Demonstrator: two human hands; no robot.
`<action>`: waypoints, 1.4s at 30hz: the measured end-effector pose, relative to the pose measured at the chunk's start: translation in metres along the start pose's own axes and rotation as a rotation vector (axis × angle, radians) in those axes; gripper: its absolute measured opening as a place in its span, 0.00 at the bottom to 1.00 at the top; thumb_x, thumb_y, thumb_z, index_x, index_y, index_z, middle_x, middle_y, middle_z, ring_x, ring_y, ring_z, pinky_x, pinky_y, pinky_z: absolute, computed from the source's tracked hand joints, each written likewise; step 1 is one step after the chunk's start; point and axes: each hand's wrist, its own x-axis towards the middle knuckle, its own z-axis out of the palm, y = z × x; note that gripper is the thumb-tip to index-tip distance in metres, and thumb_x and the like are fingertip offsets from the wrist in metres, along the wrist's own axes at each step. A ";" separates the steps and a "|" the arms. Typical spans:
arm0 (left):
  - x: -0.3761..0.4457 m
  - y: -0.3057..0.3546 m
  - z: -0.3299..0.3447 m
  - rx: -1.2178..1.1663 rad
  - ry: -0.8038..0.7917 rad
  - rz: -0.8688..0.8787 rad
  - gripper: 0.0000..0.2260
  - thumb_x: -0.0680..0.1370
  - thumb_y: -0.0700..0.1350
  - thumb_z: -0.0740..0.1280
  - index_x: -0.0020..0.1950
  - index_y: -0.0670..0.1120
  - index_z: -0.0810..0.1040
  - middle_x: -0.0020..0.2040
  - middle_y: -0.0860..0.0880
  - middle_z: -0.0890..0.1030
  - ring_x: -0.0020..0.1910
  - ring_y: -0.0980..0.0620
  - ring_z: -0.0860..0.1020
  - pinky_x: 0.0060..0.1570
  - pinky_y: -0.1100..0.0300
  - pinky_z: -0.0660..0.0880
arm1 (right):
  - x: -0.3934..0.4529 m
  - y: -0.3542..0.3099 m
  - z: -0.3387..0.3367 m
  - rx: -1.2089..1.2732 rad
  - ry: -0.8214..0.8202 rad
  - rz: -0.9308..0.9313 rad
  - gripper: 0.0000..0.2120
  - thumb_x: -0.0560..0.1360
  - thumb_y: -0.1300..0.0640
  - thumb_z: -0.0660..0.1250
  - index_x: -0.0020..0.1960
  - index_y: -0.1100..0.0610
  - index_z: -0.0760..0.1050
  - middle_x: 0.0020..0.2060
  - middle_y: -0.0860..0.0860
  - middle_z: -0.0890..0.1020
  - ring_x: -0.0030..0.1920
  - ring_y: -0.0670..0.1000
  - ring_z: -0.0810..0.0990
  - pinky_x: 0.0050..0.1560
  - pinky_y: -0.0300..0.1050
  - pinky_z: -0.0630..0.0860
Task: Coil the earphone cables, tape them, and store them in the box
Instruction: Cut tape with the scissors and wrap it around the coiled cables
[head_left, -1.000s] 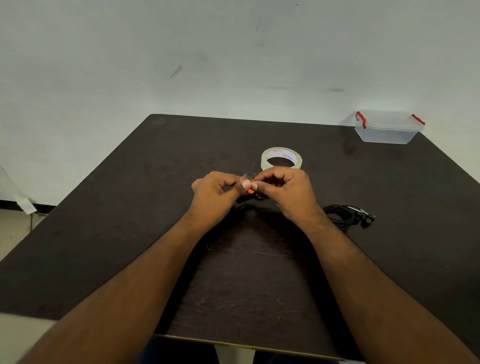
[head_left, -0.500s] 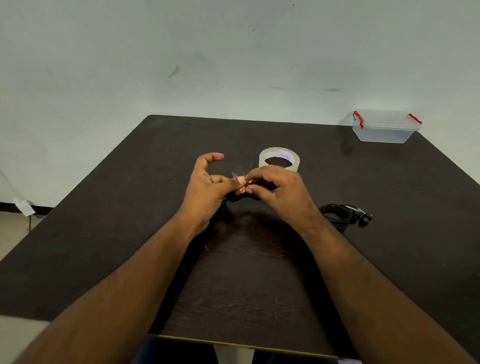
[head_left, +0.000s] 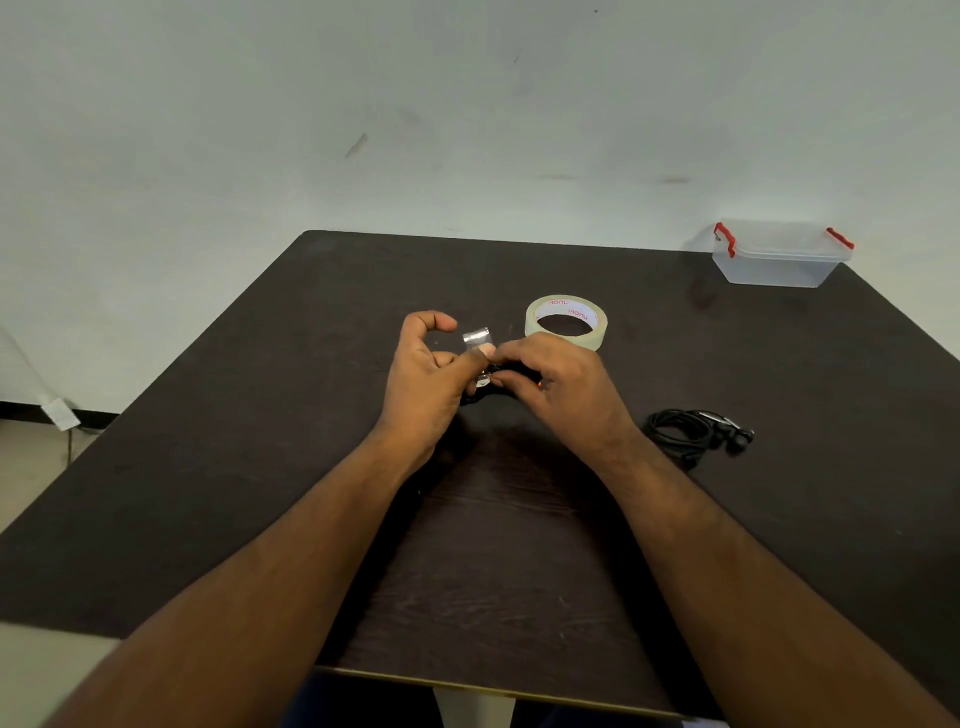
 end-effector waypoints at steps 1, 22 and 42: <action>0.000 -0.001 0.000 0.007 0.001 0.000 0.15 0.76 0.41 0.71 0.57 0.49 0.68 0.26 0.48 0.75 0.27 0.53 0.73 0.30 0.62 0.71 | 0.000 0.000 0.000 -0.015 -0.005 -0.004 0.11 0.72 0.61 0.72 0.55 0.59 0.81 0.44 0.51 0.84 0.45 0.47 0.80 0.49 0.36 0.75; 0.008 -0.003 -0.015 0.601 -0.074 0.336 0.12 0.75 0.63 0.64 0.51 0.59 0.70 0.29 0.55 0.79 0.36 0.57 0.79 0.57 0.41 0.70 | 0.009 -0.008 0.008 -0.203 -0.253 0.113 0.05 0.75 0.64 0.65 0.49 0.62 0.79 0.43 0.55 0.76 0.42 0.54 0.76 0.43 0.51 0.76; 0.009 -0.001 -0.019 0.939 -0.014 0.534 0.25 0.73 0.62 0.68 0.69 0.66 0.67 0.38 0.59 0.79 0.47 0.62 0.71 0.58 0.54 0.55 | 0.008 -0.005 -0.005 -0.168 -0.180 0.105 0.06 0.76 0.60 0.65 0.52 0.58 0.77 0.44 0.54 0.81 0.45 0.55 0.78 0.47 0.50 0.75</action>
